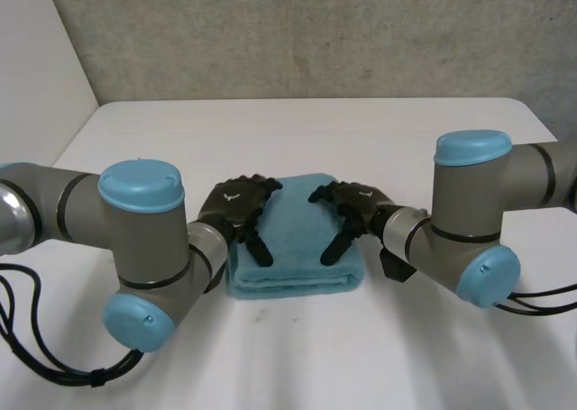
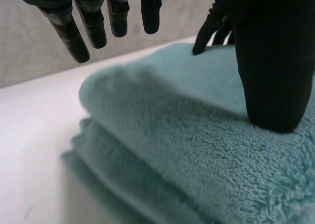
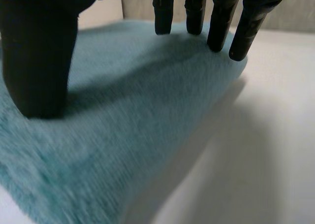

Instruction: Fold the laundry

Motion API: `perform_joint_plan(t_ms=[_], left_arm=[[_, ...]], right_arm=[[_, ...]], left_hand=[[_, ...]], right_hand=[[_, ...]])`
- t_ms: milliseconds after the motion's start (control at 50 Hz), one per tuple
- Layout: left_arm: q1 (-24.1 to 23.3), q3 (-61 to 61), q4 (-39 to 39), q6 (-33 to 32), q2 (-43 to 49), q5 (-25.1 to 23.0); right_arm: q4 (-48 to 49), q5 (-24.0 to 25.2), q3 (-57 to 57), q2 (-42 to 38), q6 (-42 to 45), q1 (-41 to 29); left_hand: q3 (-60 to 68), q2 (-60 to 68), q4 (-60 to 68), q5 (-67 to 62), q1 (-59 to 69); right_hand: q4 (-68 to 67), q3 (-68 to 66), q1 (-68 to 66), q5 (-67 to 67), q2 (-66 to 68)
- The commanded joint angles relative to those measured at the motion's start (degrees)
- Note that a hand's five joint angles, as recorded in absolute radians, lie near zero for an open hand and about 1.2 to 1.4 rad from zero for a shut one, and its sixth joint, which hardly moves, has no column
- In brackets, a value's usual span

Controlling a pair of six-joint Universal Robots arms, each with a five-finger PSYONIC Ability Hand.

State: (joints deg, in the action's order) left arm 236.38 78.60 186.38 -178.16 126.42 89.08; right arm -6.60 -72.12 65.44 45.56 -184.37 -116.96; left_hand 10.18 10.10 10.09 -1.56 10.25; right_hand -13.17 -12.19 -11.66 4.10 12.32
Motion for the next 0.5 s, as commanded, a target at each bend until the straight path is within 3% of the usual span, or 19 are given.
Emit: perform_joint_plan(t_ms=[20,160,320,420,460,500], left_arm=[[0.14,1.11,-4.18,-6.40,-0.55,2.06],[-0.83,1.03,-5.15,-7.47,-3.71,2.68],[-0.22,-0.73,-4.89,-7.55,-13.48,3.12],[2.51,-1.61,-5.06,-7.64,-20.42,3.38],[6.27,-1.44,-5.50,-7.73,-25.23,3.73],[7.68,-1.44,-5.85,-7.73,-27.43,3.82]], right_arm=[[-4.56,-0.56,-4.52,-2.85,0.50,0.06],[-4.56,-0.91,-5.41,0.93,0.50,-0.11],[-3.68,-2.14,-3.91,15.08,-0.20,1.56],[-2.45,-9.26,-1.28,23.96,0.24,5.60],[-0.71,-13.81,0.74,29.56,0.68,7.79],[0.09,-15.14,1.70,31.93,1.11,8.58]], left_hand=[[1.22,1.29,1.30,0.17,1.14],[0.54,0.62,0.63,0.84,0.47],[0.37,0.45,0.46,1.01,0.30],[0.04,0.11,0.12,1.35,-0.04],[0.37,0.44,0.45,1.01,0.30],[1.04,1.11,1.12,0.34,0.97]], right_hand=[[3.17,2.19,1.66,-4.10,-2.32],[3.17,2.19,1.66,-4.10,-2.32],[3.17,2.19,1.66,-4.10,-2.32],[3.17,2.19,1.66,-4.10,-2.32],[3.17,2.19,1.66,-4.10,-2.32],[3.17,2.19,1.66,-4.10,-2.32]])
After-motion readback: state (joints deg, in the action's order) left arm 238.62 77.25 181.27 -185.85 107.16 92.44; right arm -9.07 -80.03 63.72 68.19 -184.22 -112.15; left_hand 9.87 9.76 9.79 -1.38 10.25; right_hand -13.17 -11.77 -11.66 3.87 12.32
